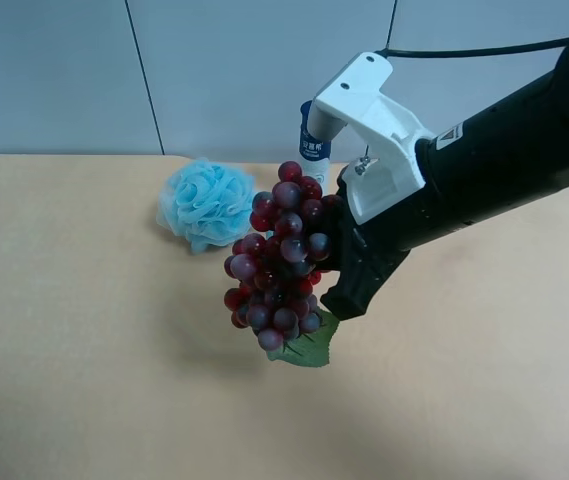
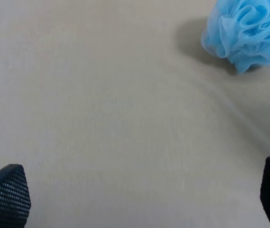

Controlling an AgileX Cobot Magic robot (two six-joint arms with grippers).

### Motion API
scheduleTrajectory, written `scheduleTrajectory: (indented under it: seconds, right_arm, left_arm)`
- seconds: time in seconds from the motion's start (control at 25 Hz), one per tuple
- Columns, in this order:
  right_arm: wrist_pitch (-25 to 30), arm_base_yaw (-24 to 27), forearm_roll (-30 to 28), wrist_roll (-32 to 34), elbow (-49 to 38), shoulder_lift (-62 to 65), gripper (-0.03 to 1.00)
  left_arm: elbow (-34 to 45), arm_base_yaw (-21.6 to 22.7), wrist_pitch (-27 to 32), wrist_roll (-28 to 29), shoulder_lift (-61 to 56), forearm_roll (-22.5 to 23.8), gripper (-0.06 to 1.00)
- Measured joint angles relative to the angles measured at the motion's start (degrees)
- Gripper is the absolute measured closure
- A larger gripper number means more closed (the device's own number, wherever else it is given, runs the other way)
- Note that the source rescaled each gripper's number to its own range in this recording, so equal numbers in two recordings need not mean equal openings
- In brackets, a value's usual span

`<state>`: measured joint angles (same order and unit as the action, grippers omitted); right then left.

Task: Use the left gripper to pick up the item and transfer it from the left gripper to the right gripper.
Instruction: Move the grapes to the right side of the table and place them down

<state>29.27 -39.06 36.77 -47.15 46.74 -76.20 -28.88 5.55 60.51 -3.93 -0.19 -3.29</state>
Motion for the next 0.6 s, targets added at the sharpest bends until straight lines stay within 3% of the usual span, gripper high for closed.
scheduleTrajectory:
  seconds: [0.2, 0.6]
  right_arm:
    - [4.06, 0.0, -7.33, 7.94, 0.0, 4.23, 0.97]
    - [15.79, 0.0, -28.34, 29.14, 0.0, 12.05, 0.97]
  left_arm:
    - [0.0, 0.0, 0.0, 0.0, 0.0, 0.0, -0.05]
    - [0.0, 0.0, 0.0, 0.0, 0.0, 0.0, -0.05]
